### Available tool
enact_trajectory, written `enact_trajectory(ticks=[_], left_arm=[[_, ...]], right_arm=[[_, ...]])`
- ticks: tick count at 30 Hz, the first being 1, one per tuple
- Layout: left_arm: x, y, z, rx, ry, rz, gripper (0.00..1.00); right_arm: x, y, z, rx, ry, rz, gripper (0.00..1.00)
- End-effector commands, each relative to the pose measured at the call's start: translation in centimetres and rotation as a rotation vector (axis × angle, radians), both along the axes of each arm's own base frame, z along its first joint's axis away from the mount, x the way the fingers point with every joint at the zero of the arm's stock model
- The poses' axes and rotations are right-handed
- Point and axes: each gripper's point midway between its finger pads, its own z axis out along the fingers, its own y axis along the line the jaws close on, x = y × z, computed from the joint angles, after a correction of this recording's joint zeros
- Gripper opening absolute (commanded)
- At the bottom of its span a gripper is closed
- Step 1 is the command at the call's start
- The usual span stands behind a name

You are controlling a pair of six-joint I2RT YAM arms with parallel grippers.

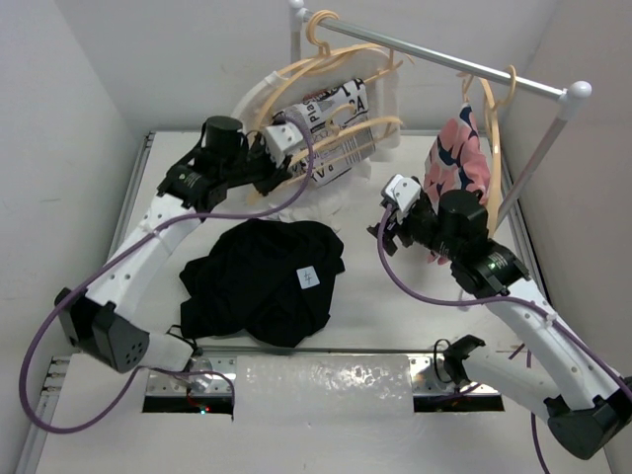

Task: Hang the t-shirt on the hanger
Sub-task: Pick up the hanger from the clothesline.

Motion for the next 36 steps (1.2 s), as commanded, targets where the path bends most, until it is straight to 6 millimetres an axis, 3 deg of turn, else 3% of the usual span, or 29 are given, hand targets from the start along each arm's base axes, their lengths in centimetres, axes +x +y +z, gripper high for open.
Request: enact_trajectory(ticks=[1,8,14,20,22,26,28,31,32,35,36], left_arm=[[-3.0,0.5,1.8,0.027,-0.101,-0.097,0.0],[-8.8,1.3,-1.5,0.113,-0.015,-0.283,0.0],[-12.6,1.9,-2.3,0.14,0.004,-0.399,0.0],[-14.4,2.1,-2.0,0.133,-0.004,-0.445,0.0],[-14.9,2.2,-2.0,0.13,-0.007,-0.459,0.0],[-16.4,2.2,-2.5,0.131,0.001,-0.524,0.0],[-16.9,2.1,-2.6,0.129,0.001,-0.545,0.0],[-17.1,1.9,-2.3,0.111,-0.001,-0.556,0.0],[-17.1,1.7,-2.2,0.093,0.004,-0.556,0.0],[-17.1,1.1,-1.7,0.054,0.004,-0.566,0.0],[-17.2,1.0,-1.8,0.039,0.022,-0.562,0.0]], right_arm=[[-0.8,0.5,3.0,0.01,-0.059,0.067,0.78],[-0.3,1.5,6.5,-0.015,-0.137,0.137,0.86],[-1.0,3.0,7.1,-0.066,-0.095,0.271,0.94],[-1.4,4.0,4.8,-0.104,-0.028,0.358,0.95],[-2.3,5.0,4.1,-0.097,0.006,0.442,0.95],[-1.5,5.6,2.4,-0.101,0.061,0.446,0.94],[-1.6,6.2,2.2,-0.082,0.057,0.474,0.9],[-2.1,7.0,1.6,-0.053,0.097,0.521,0.75],[-2.2,7.1,1.0,-0.043,0.122,0.518,0.66],[-2.6,7.1,0.1,-0.025,0.151,0.516,0.51],[-3.0,7.0,-0.7,-0.025,0.175,0.518,0.4]])
